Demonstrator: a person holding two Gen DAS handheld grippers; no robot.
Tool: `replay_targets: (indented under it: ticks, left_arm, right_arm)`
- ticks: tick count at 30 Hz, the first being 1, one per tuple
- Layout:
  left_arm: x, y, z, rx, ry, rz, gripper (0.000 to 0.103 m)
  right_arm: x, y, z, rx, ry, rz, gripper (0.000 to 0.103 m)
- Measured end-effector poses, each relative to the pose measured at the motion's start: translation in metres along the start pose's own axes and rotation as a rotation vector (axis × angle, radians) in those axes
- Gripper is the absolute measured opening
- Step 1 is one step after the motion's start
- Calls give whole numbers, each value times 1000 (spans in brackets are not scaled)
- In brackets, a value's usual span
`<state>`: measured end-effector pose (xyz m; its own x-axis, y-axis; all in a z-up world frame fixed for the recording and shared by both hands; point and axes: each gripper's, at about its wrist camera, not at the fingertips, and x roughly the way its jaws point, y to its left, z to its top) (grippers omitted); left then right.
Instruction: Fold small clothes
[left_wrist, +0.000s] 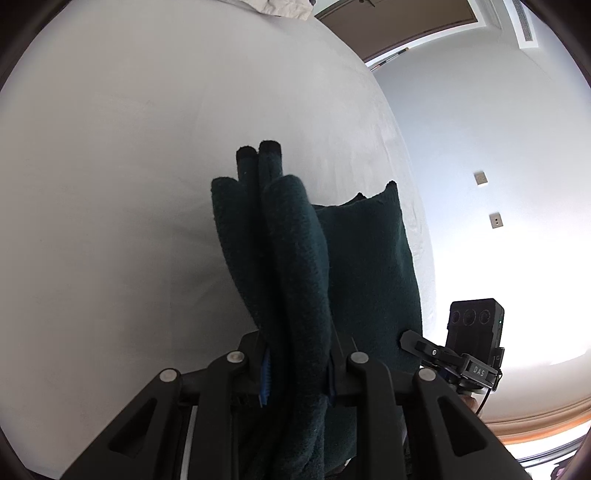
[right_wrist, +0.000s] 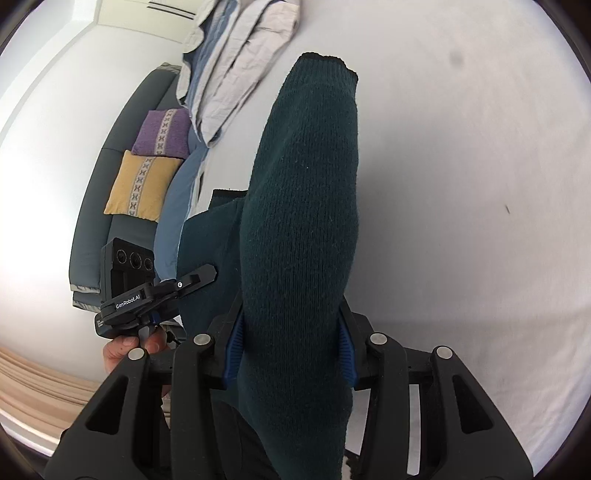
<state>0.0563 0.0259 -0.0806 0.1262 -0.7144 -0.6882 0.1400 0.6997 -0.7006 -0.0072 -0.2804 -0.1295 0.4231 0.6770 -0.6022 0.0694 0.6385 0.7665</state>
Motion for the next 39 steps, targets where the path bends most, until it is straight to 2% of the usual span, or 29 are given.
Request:
replay_targets:
  ticks: [2, 5, 10, 14, 18, 22, 25, 28, 31, 34, 39]
  left_arm:
    - [12, 7, -6, 16, 4, 25, 23]
    - [22, 31, -13, -21, -10, 60, 25]
    - [27, 57, -22, -57, -23, 36, 35]
    - [26, 63, -25, -73, -43, 16, 38]
    - [19, 61, -29, -60, -61, 37, 44]
    - [-3, 45, -34, -16, -132, 109, 46]
    - [-31, 38, -43, 17, -215, 135, 51]
    - [-44, 15, -54, 100, -268, 145, 53]
    - [-41, -12, -68, 198, -303, 168, 62]
    - [-18, -46, -77, 277, -299, 146, 66]
    - [18, -47, -82, 320, -237, 194, 68]
  right_arm:
    - [6, -12, -9, 19, 1, -8, 40]
    - [16, -34, -19, 58, 2, -26, 41]
    - [29, -59, -26, 112, -18, 77, 44]
    - [36, -49, -23, 124, -20, 98, 46]
    - [24, -38, -26, 121, -68, 47, 49]
    - [-18, -31, -29, 86, -166, -17, 49]
    - [-43, -19, -32, 77, -213, 47, 49]
    - [-51, -6, -31, 37, -205, 106, 49]
    - [-52, 16, -36, -27, -191, 83, 49]
    - [-46, 21, -51, -65, -155, 94, 49]
    - [-24, 6, -62, -39, -115, 76, 47]
